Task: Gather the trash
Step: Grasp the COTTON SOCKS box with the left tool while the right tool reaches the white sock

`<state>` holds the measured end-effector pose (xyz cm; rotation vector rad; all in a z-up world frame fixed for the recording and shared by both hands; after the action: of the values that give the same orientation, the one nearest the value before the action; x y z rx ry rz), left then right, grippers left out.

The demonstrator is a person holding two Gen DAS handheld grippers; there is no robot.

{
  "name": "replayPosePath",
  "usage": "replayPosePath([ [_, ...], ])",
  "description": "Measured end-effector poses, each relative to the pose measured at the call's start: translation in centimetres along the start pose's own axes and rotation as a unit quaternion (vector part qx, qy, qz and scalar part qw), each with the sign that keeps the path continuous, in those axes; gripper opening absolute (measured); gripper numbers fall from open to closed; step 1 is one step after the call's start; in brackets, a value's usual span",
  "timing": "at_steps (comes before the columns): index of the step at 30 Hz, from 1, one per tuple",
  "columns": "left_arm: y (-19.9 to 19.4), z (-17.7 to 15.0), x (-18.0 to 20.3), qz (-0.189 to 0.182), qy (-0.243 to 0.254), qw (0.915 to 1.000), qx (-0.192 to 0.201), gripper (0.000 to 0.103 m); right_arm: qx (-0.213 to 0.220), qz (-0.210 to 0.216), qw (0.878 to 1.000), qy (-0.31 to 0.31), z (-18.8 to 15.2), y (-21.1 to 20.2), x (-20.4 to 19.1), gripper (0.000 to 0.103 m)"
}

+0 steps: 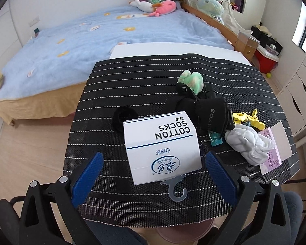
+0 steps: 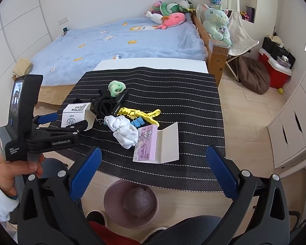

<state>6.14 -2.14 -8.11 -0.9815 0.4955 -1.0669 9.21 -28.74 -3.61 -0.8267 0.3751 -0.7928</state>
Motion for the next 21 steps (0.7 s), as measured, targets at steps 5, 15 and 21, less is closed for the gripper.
replayPosePath([
  [5,0.2,-0.1,-0.1,-0.011,-0.003,0.9999,-0.007,0.064,-0.001,0.001,1.000,0.002,-0.1,0.1,0.1,0.100],
  [15,-2.3,-0.1,-0.6,-0.055,0.020,0.9981,0.019,0.063,-0.002,0.007,1.000,0.002,-0.1,0.3,-0.1,0.100],
  [21,-4.0,0.3,-1.0,-0.086,0.032,0.9954,0.029,0.063,-0.006,0.018,1.000,-0.021,0.9,0.6,-1.0,0.100],
])
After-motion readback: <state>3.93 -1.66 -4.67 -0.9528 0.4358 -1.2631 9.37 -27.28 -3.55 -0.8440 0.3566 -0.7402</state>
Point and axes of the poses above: each gripper's, at about its wrist camera, not at the fingertips, and y roughly the way its jaws point, x to its right, z to its top, the point moved 1 cm from there along y, roughly the way its jaws point, and after that the axes turned 12 degrees about -y, right-handed, at the moved point
